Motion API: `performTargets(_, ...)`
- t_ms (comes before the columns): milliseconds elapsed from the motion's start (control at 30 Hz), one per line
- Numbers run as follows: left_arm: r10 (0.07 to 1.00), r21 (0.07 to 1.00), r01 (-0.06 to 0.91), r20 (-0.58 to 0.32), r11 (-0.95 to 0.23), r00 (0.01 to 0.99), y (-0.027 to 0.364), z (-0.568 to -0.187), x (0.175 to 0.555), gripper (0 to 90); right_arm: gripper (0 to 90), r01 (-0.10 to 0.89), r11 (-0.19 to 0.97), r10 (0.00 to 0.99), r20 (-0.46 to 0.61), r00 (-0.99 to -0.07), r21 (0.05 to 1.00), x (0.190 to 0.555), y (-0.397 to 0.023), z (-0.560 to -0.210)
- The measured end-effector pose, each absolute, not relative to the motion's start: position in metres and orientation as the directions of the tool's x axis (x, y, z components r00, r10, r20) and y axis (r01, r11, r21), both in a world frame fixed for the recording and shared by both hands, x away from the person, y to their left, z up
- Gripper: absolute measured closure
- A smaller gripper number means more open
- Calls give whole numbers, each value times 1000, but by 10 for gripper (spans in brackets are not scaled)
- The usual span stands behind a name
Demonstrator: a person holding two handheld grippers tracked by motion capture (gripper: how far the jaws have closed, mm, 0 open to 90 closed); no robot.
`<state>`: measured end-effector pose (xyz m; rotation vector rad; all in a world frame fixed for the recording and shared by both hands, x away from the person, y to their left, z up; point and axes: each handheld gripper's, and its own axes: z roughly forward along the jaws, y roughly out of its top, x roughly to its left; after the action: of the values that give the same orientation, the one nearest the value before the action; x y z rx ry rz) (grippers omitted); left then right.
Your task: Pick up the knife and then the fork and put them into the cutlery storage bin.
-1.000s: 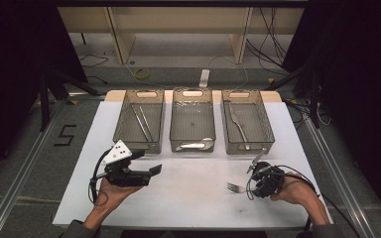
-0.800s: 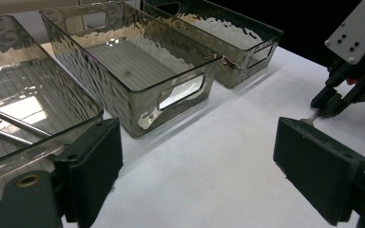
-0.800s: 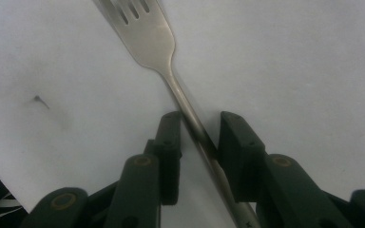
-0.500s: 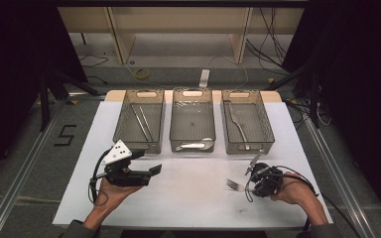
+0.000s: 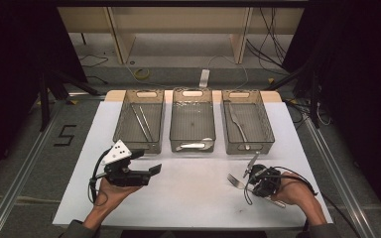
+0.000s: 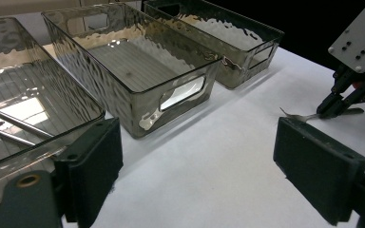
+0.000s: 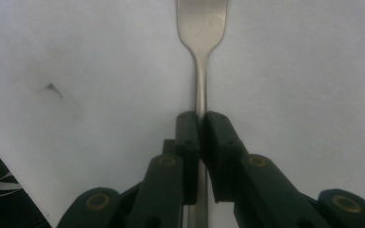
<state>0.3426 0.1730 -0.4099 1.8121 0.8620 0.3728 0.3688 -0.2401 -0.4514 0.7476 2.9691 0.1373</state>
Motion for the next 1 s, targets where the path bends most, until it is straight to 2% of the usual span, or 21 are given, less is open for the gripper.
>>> performTargets(300, 710, 905, 380, -141, -190, 690, 173, -410, 342, 163, 850, 476, 869, 484, -32, -874, 137, 370, -243, -446)
performTargets(667, 717, 903, 386, -144, -187, 683, 174, -411, 343, 163, 851, 539, 766, 566, 32, -824, 350, 381, -253, -416)
performTargets(1000, 721, 904, 387, -148, -179, 677, 175, -411, 344, 162, 851, 571, 695, 622, 32, -783, 437, 401, -261, -397)
